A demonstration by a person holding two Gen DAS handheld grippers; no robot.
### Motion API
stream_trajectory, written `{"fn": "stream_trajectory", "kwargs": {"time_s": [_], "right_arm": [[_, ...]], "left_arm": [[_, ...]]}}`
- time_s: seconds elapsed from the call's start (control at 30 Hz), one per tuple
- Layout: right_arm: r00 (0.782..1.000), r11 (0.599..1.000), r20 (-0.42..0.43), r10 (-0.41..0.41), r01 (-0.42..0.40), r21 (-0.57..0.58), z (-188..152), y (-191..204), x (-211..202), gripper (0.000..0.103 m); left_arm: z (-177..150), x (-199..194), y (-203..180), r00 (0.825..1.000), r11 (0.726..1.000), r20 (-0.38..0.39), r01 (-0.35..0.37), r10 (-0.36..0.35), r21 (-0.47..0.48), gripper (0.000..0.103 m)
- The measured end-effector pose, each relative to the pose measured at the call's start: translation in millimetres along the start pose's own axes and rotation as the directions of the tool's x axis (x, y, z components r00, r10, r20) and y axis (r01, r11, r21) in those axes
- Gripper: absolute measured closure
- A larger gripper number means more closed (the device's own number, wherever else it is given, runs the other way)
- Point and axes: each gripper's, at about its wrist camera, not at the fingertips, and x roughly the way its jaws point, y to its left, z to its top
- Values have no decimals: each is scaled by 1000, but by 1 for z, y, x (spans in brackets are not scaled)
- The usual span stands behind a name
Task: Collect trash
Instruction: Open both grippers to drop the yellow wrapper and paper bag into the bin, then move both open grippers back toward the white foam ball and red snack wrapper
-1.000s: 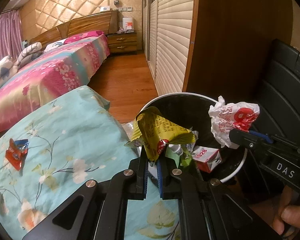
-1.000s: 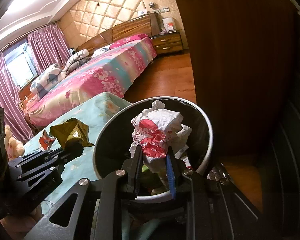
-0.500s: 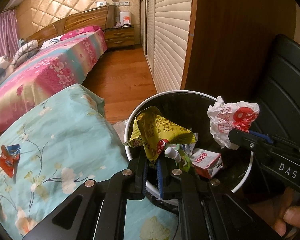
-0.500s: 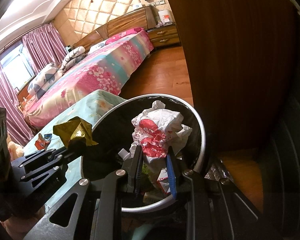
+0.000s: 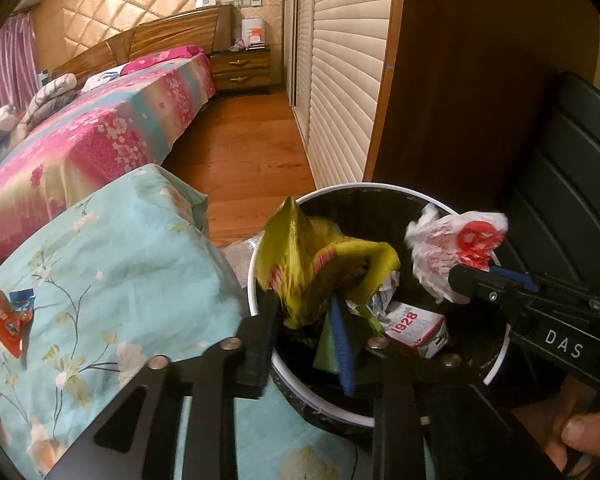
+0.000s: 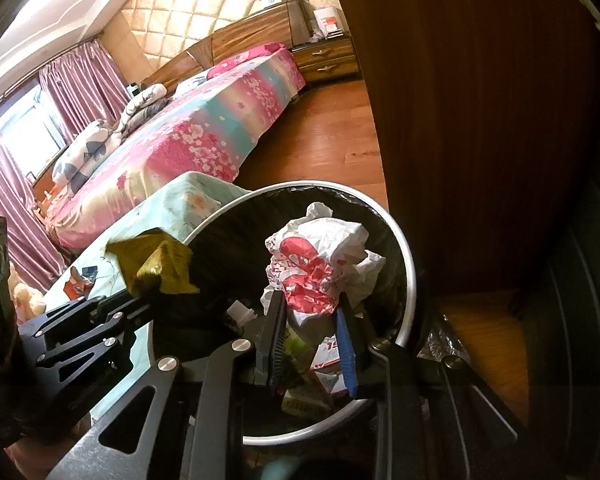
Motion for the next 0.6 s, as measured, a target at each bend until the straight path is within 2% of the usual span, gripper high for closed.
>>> {"fn": "stream_trajectory", "kwargs": {"time_s": [0.1, 0.43, 0.6], "right_arm": [[1000, 1000, -1, -4, 4, 4, 0, -2, 0, 56], [999, 1000, 30, 17, -17, 11, -6, 9, -12, 47], [997, 999, 59, 52, -52, -11, -13, 27, -20, 30]], "left_arm": [[-2, -5, 1, 1000, 1000, 15, -10, 10, -4, 54], [-24, -16, 19, 1000, 999, 13, -10, 11, -47, 52], [-47, -29, 39, 999, 996, 10, -30, 31, -87, 48]]}}
